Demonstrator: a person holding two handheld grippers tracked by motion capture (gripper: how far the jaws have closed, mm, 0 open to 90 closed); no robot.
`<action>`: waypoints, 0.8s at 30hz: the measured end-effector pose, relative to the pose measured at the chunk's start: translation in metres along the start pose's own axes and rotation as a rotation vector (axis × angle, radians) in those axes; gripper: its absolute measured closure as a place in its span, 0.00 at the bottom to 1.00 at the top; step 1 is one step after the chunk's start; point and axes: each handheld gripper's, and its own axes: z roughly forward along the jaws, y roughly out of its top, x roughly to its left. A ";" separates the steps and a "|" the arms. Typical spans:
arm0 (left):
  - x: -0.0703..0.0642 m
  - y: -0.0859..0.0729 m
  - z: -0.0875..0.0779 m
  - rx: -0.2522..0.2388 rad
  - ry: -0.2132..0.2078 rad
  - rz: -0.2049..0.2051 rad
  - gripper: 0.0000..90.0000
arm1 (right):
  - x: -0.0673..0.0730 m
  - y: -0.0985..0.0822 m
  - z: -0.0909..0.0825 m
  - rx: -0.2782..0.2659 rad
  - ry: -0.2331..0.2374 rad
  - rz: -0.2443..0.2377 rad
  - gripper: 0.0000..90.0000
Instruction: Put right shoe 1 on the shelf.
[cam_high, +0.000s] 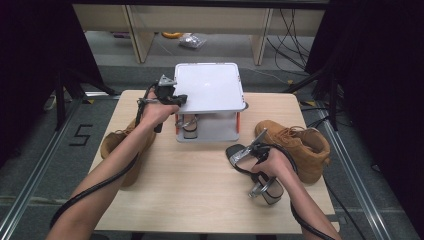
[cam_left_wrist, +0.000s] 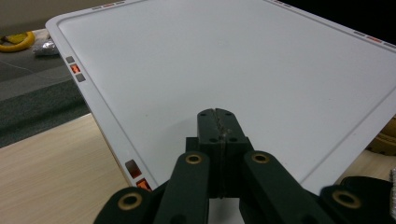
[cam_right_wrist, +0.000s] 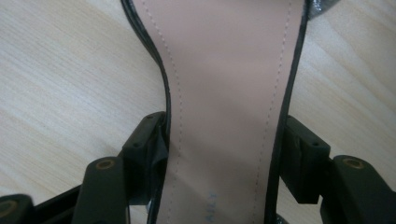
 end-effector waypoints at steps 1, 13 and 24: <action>0.000 0.000 0.000 0.001 0.000 -0.001 1.00 | -0.001 0.000 0.000 -0.005 -0.003 -0.002 0.47; 0.000 0.001 0.000 0.009 0.004 0.009 1.00 | 0.004 -0.001 -0.008 -0.039 0.002 0.050 0.48; 0.000 0.001 0.000 0.014 -0.004 0.013 1.00 | 0.007 -0.002 -0.003 -0.004 0.016 -0.009 0.48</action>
